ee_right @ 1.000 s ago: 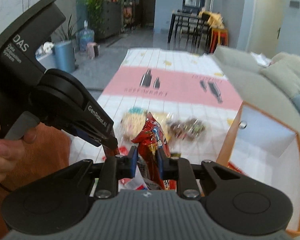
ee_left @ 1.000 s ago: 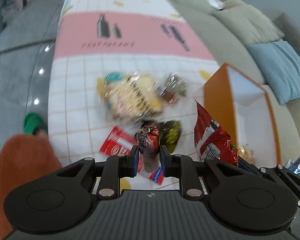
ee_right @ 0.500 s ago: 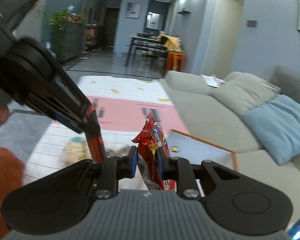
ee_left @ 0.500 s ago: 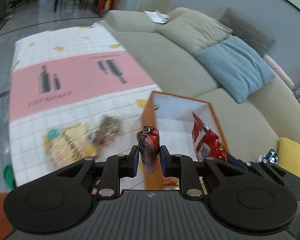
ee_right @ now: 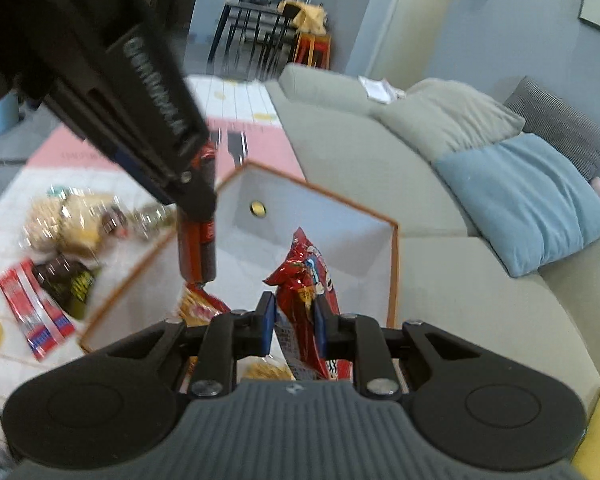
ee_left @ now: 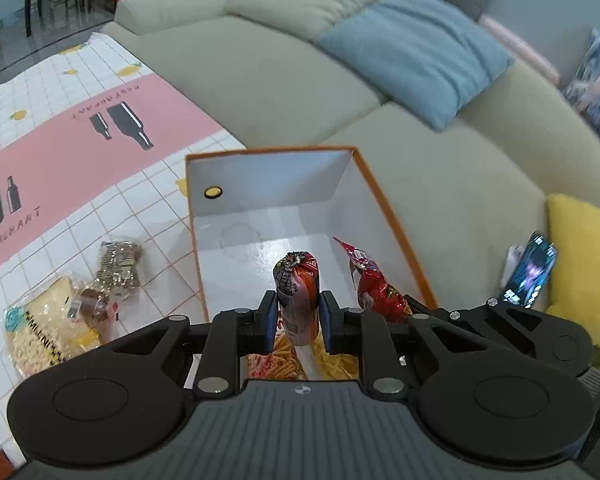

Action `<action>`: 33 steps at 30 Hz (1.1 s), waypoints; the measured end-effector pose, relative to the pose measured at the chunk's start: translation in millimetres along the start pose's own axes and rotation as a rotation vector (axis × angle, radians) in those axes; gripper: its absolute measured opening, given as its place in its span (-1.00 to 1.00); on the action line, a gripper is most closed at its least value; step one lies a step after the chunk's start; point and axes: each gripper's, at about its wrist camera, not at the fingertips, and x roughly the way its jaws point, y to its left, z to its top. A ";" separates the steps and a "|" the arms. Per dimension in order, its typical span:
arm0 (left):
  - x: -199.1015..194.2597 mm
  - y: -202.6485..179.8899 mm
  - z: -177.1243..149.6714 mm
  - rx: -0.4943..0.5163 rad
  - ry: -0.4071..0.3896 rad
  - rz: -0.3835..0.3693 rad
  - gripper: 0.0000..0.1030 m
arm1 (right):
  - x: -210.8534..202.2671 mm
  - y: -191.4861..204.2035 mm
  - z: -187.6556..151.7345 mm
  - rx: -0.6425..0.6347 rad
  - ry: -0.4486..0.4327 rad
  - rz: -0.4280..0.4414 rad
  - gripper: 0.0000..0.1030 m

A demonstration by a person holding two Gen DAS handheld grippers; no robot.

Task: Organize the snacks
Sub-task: 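Carry both items over the orange box and open both tools to drop them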

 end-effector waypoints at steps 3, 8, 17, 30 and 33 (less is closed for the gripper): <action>23.4 -1.4 5.3 0.019 0.047 0.031 -0.54 | 9.3 -0.2 -5.9 -0.033 0.043 0.002 -0.65; 55.4 -0.6 10.8 0.047 0.117 0.070 -0.54 | 34.9 1.1 -9.5 -0.108 0.094 -0.010 -0.65; 92.6 0.0 19.2 0.085 0.190 0.129 -0.54 | 64.5 9.3 -13.7 -0.178 0.189 0.031 -0.65; 118.3 8.5 28.8 0.078 0.223 0.129 -0.51 | 91.4 7.1 -9.7 -0.090 0.257 0.130 -0.57; 117.3 10.4 27.8 0.082 0.224 0.122 -0.46 | 92.1 4.6 -8.5 -0.061 0.260 0.152 -0.54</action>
